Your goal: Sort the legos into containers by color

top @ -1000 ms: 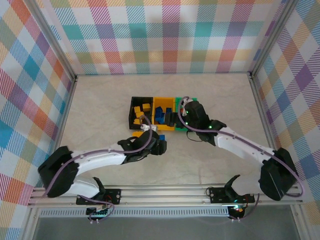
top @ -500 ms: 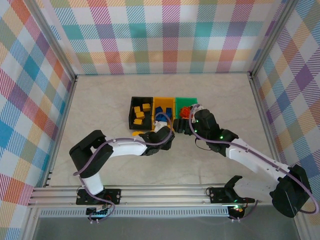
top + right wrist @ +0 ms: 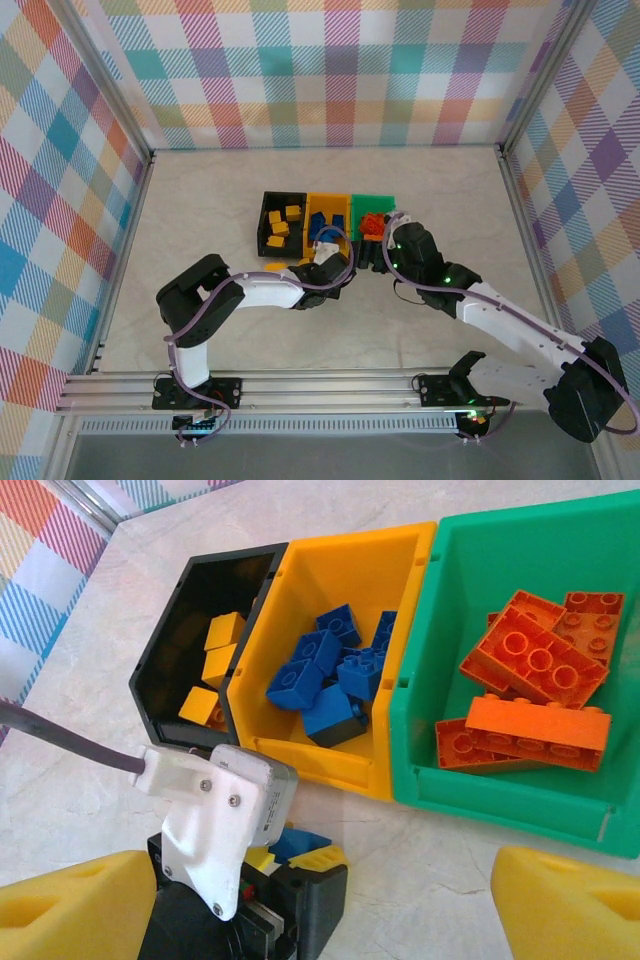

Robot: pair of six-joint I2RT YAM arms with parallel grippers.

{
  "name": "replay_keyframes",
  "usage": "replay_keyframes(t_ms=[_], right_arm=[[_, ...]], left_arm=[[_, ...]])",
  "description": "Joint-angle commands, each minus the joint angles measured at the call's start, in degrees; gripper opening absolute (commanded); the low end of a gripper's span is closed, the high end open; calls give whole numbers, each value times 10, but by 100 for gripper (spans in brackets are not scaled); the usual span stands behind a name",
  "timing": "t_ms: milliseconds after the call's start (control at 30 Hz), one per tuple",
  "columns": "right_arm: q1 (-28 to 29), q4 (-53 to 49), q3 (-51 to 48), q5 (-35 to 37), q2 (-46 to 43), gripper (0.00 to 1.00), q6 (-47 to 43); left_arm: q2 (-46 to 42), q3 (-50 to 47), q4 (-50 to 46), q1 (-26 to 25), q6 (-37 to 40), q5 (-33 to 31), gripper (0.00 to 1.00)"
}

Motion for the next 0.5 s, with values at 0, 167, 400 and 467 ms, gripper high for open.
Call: replay_keyframes(t_ms=[0,167,400,467], right_arm=[[0,8,-8,13,-14,87,-2],[0,10,-14,19,-11,87,7],[0,24,-35,12,-5,87,29],[0,26,-40,10,-2,87,34]], left_arm=[[-11,-21,18,-1,1,11,39],[-68,-60,28,-7,-31,40,32],[-206,-66,-48,11,-41,29,32],[-230,-54,-74,39,-34,28,32]])
